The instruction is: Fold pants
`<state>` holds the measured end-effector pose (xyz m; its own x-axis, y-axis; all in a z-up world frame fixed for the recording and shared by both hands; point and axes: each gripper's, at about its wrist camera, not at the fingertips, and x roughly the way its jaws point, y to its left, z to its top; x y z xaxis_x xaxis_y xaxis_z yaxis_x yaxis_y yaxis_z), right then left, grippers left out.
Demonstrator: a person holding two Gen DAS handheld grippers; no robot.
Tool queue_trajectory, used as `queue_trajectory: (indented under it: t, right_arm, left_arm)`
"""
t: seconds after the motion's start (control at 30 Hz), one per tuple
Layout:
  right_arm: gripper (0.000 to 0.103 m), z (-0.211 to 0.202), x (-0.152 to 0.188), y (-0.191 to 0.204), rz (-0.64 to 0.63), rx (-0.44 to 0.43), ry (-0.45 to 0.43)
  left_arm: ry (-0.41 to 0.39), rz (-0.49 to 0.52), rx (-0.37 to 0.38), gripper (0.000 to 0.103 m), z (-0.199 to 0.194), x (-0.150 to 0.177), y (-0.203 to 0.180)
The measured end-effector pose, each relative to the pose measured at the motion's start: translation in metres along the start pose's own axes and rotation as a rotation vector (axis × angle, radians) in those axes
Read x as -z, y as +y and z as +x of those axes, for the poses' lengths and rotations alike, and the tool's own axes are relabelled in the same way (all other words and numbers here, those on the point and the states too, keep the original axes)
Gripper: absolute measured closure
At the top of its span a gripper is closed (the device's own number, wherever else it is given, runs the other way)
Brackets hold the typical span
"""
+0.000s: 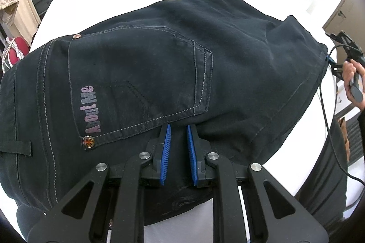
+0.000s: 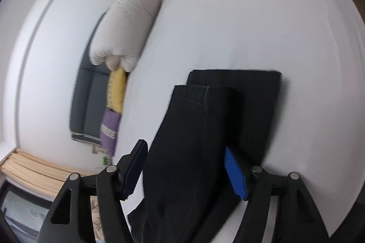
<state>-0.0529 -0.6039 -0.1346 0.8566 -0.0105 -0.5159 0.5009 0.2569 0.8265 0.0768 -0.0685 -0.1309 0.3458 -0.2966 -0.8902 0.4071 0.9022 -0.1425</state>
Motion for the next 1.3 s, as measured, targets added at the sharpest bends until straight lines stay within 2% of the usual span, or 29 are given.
queue_trajectory:
  t: [0.07,0.1,0.13,0.17,0.2,0.4,0.47,0.6,1.1,1.2,1.23,1.3]
  right_arm:
    - [0.037,-0.008,-0.012,-0.013,0.012,0.008,0.009]
    - [0.053,-0.009,-0.019,-0.014,0.004,0.013,0.013]
    - [0.064,-0.006,-0.023,-0.013,-0.010,0.026,0.020]
    - [0.090,-0.004,-0.027,-0.015,-0.012,0.043,0.033]
    - [0.096,-0.005,-0.029,-0.020,0.002,0.049,0.042]
    - [0.100,-0.033,-0.032,-0.048,0.035,0.050,-0.010]
    - [0.100,-0.040,-0.033,-0.049,0.011,0.058,-0.014]
    - [0.100,-0.048,-0.031,-0.044,-0.051,0.090,-0.035]
    - [0.103,-0.061,-0.030,-0.068,-0.004,0.099,-0.081]
    - [0.103,-0.058,-0.032,-0.082,0.025,0.035,-0.063]
    - [0.102,-0.061,-0.033,-0.080,0.013,0.016,-0.055]
    - [0.086,-0.074,-0.034,-0.076,-0.006,0.021,-0.049]
  left_arm:
    - [0.002,-0.001,-0.004,0.088,0.000,-0.001,0.000]
    - [0.003,-0.001,-0.006,0.088,0.000,-0.001,-0.001]
    - [0.004,-0.003,-0.006,0.088,0.001,-0.002,-0.001]
    - [0.004,-0.007,-0.005,0.088,0.001,-0.002,-0.001]
    - [0.004,-0.014,-0.002,0.088,0.001,-0.003,0.000]
    - [-0.003,-0.055,0.017,0.088,0.002,-0.003,0.006]
    - [-0.001,-0.065,0.020,0.088,0.002,-0.003,0.007]
    - [-0.003,-0.074,0.021,0.088,0.000,-0.003,0.008]
    - [-0.034,-0.100,0.076,0.088,-0.008,0.006,0.030]
    - [-0.048,-0.110,0.082,0.088,-0.009,0.008,0.033]
    - [-0.050,-0.112,0.083,0.088,-0.010,0.009,0.033]
    - [-0.056,-0.117,0.090,0.088,-0.010,0.011,0.036]
